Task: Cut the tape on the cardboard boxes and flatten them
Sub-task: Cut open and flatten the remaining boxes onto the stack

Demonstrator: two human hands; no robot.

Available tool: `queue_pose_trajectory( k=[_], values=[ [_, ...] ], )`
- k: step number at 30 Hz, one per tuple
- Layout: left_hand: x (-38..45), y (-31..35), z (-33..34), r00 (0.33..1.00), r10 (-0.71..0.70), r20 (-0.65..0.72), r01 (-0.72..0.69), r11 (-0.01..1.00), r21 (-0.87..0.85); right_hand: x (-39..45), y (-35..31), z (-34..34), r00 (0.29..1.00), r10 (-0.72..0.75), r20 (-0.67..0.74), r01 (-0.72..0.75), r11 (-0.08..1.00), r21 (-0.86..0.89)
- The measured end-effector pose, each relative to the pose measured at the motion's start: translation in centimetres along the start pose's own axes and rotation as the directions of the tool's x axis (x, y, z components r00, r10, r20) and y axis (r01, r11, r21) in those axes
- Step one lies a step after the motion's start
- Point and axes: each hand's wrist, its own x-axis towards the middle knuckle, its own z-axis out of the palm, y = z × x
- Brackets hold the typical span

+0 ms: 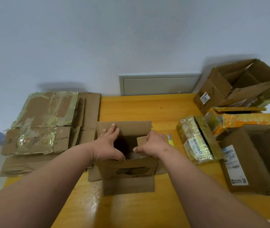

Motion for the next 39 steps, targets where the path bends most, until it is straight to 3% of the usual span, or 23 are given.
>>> queue_pose_trajectory(
  k=[5, 8, 12, 16, 19, 23, 29, 39],
  values=[
    [-1.0, -0.9, 1.6, 0.995, 0.068, -0.074, -0.071, 0.997, -0.033, -0.3, -1.1, 2.1, 0.998, 0.044, -0.033, -0.051, 0.963, -0.265],
    [-1.6, -1.3, 2.3, 0.988, 0.100, -0.118, -0.104, 0.994, -0.031, -0.3, -0.7, 2.8, 0.998, 0.021, -0.065, -0.039, 0.955, -0.294],
    [-2.4, -1.6, 2.2, 0.967, 0.098, -0.234, -0.120, 0.989, -0.083, -0.5, 0.6, 2.4, 0.990, -0.056, -0.131, 0.049, 0.997, -0.060],
    [-2.3, -1.4, 1.8, 0.948, -0.035, -0.317, -0.006, 0.992, -0.128, -1.0, 1.5, 1.1, 0.992, 0.008, -0.126, 0.025, 0.965, 0.259],
    [-2.2, -1.3, 2.2, 0.928, -0.171, -0.331, 0.137, 0.983, -0.123, -1.1, 1.2, 0.9, 0.995, -0.016, -0.094, 0.043, 0.957, 0.288],
    [-2.0, -1.4, 2.8, 0.908, -0.243, -0.342, 0.242, 0.969, -0.046, -1.1, 1.2, 0.8, 0.997, -0.046, -0.064, 0.065, 0.940, 0.336],
    [-1.1, -0.5, 2.9, 0.880, -0.312, -0.359, 0.327, 0.945, -0.022, -0.9, 2.7, 0.5, 0.997, -0.046, -0.059, 0.068, 0.878, 0.475],
    [-0.4, -0.6, 3.5, 0.814, -0.382, -0.436, 0.407, 0.913, -0.040, -1.0, 3.8, 0.9, 0.994, -0.107, -0.003, 0.092, 0.841, 0.533]
  ],
)
